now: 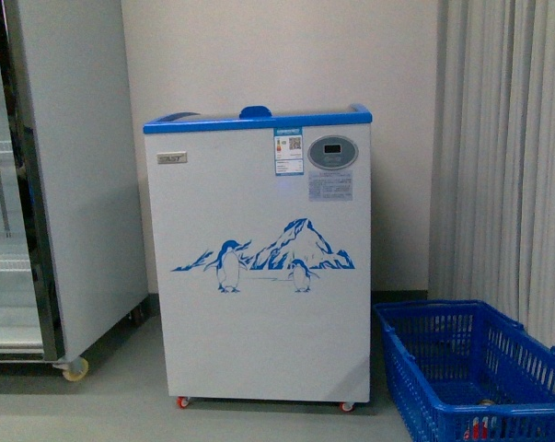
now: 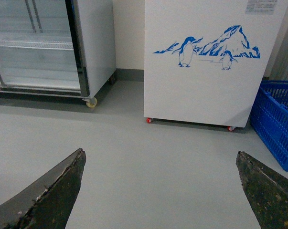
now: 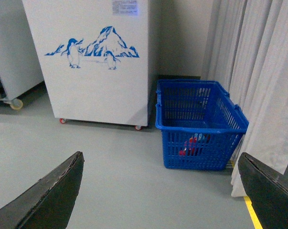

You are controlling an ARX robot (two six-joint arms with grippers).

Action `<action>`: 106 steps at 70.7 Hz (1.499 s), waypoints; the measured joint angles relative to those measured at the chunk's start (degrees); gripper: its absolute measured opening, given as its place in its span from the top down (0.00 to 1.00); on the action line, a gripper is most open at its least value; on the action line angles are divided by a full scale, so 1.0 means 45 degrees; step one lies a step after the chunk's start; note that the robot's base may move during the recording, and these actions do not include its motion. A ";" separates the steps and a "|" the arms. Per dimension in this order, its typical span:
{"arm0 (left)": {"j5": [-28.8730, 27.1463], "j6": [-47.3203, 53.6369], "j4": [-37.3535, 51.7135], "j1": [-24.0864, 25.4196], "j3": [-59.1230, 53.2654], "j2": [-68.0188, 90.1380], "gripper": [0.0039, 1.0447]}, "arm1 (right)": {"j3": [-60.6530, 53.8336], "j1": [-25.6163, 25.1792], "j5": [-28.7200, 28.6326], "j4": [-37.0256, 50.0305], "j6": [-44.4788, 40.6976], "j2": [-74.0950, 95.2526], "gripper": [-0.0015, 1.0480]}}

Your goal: Put drink in fridge

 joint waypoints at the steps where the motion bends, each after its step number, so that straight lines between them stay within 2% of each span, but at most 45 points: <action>1: 0.0000 0.0000 0.0000 0.0000 0.0005 0.0000 0.08 | 0.0000 0.0000 0.0000 0.0000 0.0000 0.0000 0.07; 106: 0.0005 0.0000 0.0000 0.0000 0.0005 -0.0005 0.08 | 0.0000 0.0000 0.0000 0.0000 0.0000 0.0000 0.07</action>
